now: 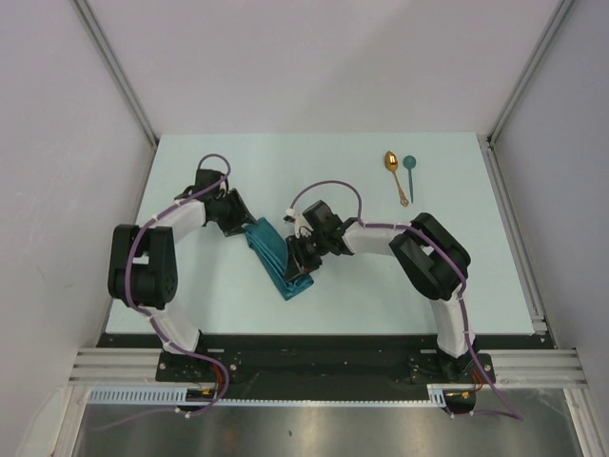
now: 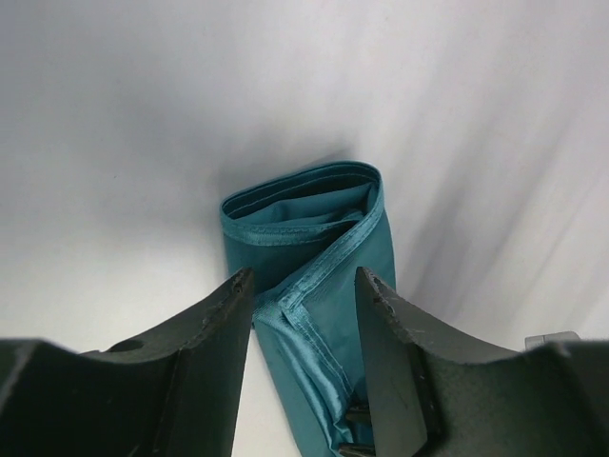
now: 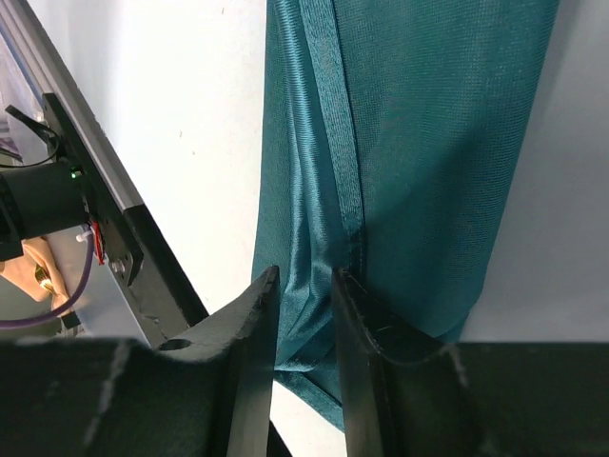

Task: Fold the napkin into a case and place the utensils inside
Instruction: Pick up the top corner of the smaller rectangle folded napkin from the center of the board.

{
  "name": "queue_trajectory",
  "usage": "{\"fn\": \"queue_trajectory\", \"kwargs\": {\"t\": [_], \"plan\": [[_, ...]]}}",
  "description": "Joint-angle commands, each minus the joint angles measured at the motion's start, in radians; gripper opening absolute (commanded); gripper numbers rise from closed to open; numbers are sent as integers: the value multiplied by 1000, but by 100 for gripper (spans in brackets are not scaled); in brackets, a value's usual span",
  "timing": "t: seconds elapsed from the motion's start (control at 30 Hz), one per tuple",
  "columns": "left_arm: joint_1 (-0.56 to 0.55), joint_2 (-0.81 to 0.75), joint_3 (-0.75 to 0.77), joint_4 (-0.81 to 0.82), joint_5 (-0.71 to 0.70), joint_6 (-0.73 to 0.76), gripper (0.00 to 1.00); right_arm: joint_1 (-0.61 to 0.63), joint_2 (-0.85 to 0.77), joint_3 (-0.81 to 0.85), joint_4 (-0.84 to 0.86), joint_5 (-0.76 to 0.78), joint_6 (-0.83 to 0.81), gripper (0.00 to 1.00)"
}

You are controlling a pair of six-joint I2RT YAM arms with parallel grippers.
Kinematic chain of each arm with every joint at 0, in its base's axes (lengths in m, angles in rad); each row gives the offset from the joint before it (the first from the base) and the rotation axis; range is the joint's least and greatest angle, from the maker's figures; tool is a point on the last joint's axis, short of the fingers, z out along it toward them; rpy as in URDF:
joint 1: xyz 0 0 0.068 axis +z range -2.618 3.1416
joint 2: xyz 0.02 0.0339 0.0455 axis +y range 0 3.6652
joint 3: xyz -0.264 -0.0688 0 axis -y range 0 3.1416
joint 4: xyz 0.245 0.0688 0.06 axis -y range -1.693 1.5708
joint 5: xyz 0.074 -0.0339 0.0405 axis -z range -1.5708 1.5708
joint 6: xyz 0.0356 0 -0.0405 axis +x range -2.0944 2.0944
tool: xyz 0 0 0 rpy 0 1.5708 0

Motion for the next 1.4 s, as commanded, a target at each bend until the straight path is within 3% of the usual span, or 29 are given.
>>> {"fn": "queue_trajectory", "kwargs": {"t": [0.0, 0.4, 0.5, 0.63, 0.73, 0.87, 1.1, 1.2, 1.37], "plan": [[-10, -76, 4, -36, -68, 20, 52, -5, -10, -42, 44, 3, 14, 33], [-13, 11, 32, -47, -20, 24, 45, -21, -12, -56, 48, -3, 3, 30], [-15, 16, 33, -18, 0, 10, 35, -18, -17, -53, 42, 11, -7, 30], [-21, 22, 44, 2, 18, 10, 9, -10, -29, -16, 5, 37, -39, 31], [-29, 3, 35, 11, 21, 15, 0, -10, -38, 33, -34, 68, -72, 32], [-30, -14, 22, 13, 46, 16, 0, -16, -29, 166, -61, 115, -113, 38], [-30, -60, 4, 21, 122, -8, 0, -10, 37, 312, 23, 212, -190, 61], [-27, -66, 7, 25, 164, -33, 0, -10, 68, 339, 89, 212, -225, 65], [-15, -76, 4, 33, 187, -62, 0, -10, 126, 362, 160, 214, -230, 64]]}}
